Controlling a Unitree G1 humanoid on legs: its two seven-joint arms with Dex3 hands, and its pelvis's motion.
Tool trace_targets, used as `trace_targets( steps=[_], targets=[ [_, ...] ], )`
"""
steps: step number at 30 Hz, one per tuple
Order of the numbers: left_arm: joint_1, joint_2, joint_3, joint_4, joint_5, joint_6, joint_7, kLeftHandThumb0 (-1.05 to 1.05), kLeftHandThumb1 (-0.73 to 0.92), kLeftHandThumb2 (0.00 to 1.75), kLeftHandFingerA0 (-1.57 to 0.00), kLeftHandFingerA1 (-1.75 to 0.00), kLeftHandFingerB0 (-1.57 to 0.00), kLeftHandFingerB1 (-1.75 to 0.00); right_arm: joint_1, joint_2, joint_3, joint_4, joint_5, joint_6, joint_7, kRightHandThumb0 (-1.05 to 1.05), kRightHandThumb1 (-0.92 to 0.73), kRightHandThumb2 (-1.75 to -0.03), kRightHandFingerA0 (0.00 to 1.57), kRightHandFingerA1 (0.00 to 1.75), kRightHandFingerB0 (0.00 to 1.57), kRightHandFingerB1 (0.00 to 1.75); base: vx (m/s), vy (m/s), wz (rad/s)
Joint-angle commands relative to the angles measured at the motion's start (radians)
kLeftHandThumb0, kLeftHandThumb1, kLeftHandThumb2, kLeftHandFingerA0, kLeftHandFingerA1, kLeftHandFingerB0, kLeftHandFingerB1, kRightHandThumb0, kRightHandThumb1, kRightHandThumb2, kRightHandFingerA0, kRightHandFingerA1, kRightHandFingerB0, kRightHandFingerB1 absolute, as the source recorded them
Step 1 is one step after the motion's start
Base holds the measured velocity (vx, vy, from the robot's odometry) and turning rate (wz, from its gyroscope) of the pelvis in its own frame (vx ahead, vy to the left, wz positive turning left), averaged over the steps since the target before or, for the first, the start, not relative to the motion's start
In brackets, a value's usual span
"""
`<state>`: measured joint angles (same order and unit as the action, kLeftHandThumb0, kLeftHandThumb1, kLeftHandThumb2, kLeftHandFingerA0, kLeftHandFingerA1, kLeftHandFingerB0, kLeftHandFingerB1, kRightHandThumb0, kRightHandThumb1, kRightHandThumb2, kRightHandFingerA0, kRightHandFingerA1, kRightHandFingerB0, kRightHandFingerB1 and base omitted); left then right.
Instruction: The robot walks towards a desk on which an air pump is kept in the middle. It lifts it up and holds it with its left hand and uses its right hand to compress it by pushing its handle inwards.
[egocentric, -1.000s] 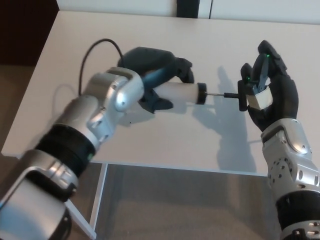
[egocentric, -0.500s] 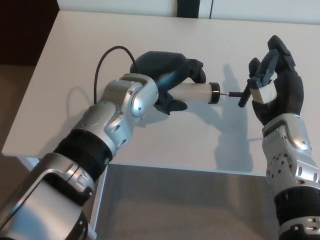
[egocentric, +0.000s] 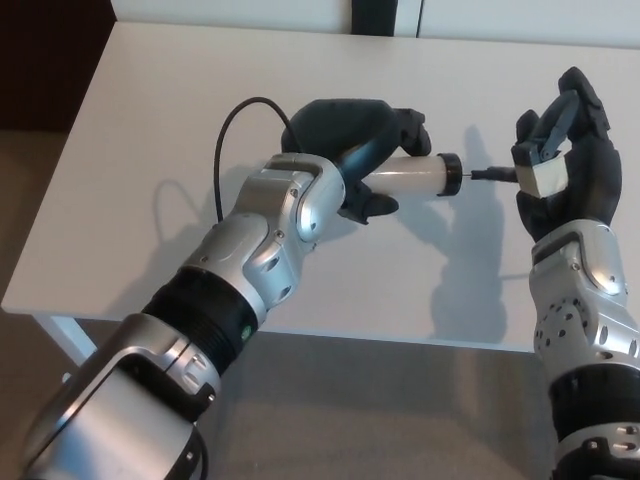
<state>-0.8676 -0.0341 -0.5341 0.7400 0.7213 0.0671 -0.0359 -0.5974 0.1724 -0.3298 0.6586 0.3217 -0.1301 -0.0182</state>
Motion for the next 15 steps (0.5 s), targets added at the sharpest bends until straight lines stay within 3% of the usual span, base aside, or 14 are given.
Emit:
trace_targets(
  steps=[1,3,4,7,8,9,10,14,15],
  targets=[
    [0.016,0.005,0.018,0.002,-0.019,0.008,0.038,-0.29,0.69,0.60,-0.85,-1.05,-0.69,-0.50,-0.006,0.006,0.000,0.002,0.003,-0.037,-0.024,-0.92,-0.78,-1.10,0.07,0.21,0.08,0.16,0.00,0.000,0.00],
    [0.019,0.009,0.023,0.001,-0.026,-0.005,0.041,-0.29,0.69,0.60,-0.85,-1.05,-0.69,-0.50,-0.005,0.001,0.008,0.000,-0.008,-0.032,-0.027,-0.92,-0.78,-1.10,0.07,0.21,0.08,0.16,0.00,0.000,0.00],
    [0.025,0.020,0.022,0.001,-0.026,-0.021,0.046,-0.28,0.72,0.61,-0.86,-0.98,-0.67,-0.47,0.002,-0.013,0.024,-0.002,-0.029,-0.037,-0.014,-0.83,-0.77,-1.13,0.00,0.19,0.00,0.17,0.00,0.000,0.00],
    [0.035,0.053,0.016,0.001,-0.017,-0.066,0.062,-0.28,0.69,0.60,-0.87,-1.05,-0.69,-0.48,0.010,-0.045,0.043,0.004,-0.046,-0.050,0.017,-0.80,-0.75,-1.12,0.00,0.19,0.00,0.17,0.00,0.000,0.00],
    [0.037,0.066,0.019,0.013,-0.018,-0.071,0.067,-0.18,0.75,0.56,-0.73,-1.74,-0.58,-1.36,0.011,-0.056,0.022,0.001,-0.020,-0.046,0.026,-0.84,-0.77,-1.13,0.00,0.15,0.00,0.13,0.00,0.000,0.00],
    [0.039,0.082,0.022,0.029,-0.021,-0.075,0.073,-0.18,0.75,0.56,-0.73,-1.74,-0.58,-1.36,0.014,-0.069,-0.001,-0.003,0.013,-0.042,0.036,-0.84,-0.77,-1.13,0.00,0.15,0.00,0.13,0.00,0.000,0.00],
    [0.038,0.092,0.026,0.035,-0.024,-0.072,0.069,-0.10,0.74,0.57,-0.67,-1.75,-0.51,-1.53,0.012,-0.072,-0.009,-0.002,0.026,-0.040,0.041,-0.85,-0.78,-1.13,0.00,0.14,0.00,0.12,0.00,0.000,0.00],
    [0.031,0.099,0.038,0.073,-0.038,-0.066,0.086,-0.03,0.75,0.50,-0.62,-1.75,-0.44,-1.57,0.008,-0.056,-0.041,-0.009,0.075,-0.014,0.045,-0.82,-0.72,-1.09,0.00,0.18,0.00,0.17,0.00,0.000,0.00],
    [0.034,0.097,0.037,0.068,-0.039,-0.068,0.084,-0.30,0.62,0.66,-0.85,-1.53,-0.74,-0.79,0.014,-0.050,-0.033,-0.014,0.067,-0.018,0.047,-0.82,-0.72,-1.10,0.00,0.19,0.00,0.17,0.00,0.000,0.00]
  ],
)
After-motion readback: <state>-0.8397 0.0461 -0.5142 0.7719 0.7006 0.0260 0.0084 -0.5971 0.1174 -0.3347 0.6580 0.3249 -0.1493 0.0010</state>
